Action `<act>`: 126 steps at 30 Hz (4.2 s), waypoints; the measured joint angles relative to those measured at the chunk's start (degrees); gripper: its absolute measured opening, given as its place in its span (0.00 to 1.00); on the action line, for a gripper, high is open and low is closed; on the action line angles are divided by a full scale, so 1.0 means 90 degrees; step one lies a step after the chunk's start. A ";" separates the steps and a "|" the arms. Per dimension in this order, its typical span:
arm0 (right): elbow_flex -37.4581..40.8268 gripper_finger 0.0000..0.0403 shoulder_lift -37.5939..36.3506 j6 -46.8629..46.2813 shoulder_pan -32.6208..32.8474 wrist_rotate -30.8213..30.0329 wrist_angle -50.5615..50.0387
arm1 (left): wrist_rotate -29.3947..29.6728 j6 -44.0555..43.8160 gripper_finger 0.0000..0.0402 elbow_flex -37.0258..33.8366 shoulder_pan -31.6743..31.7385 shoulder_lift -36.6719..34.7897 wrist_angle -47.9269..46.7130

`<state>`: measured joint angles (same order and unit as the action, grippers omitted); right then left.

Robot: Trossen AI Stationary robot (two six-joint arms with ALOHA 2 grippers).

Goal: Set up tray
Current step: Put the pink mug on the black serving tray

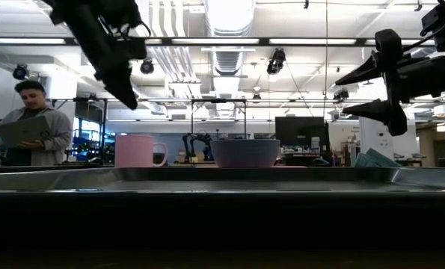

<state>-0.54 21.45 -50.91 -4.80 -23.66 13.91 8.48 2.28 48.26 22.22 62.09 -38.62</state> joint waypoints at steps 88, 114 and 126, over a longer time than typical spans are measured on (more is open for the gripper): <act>-0.0607 0.61 0.0002 -0.1391 0.0002 0.1474 -0.1206 | 0.0960 -0.9479 0.01 0.3436 -0.3991 0.4736 -0.1626; -0.0607 0.61 0.0002 -0.0938 0.0004 0.1489 -0.1383 | 0.1064 -1.0101 0.34 0.3944 -0.3811 0.4961 -0.1909; -0.0607 0.61 0.0004 -0.0856 0.0002 0.1492 -0.1391 | 0.1297 -0.9647 0.45 0.4459 -0.3828 0.4930 -0.2294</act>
<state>-6.00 21.49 -58.62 -4.78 -10.24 1.40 20.14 -84.55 88.39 -12.23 106.45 -59.27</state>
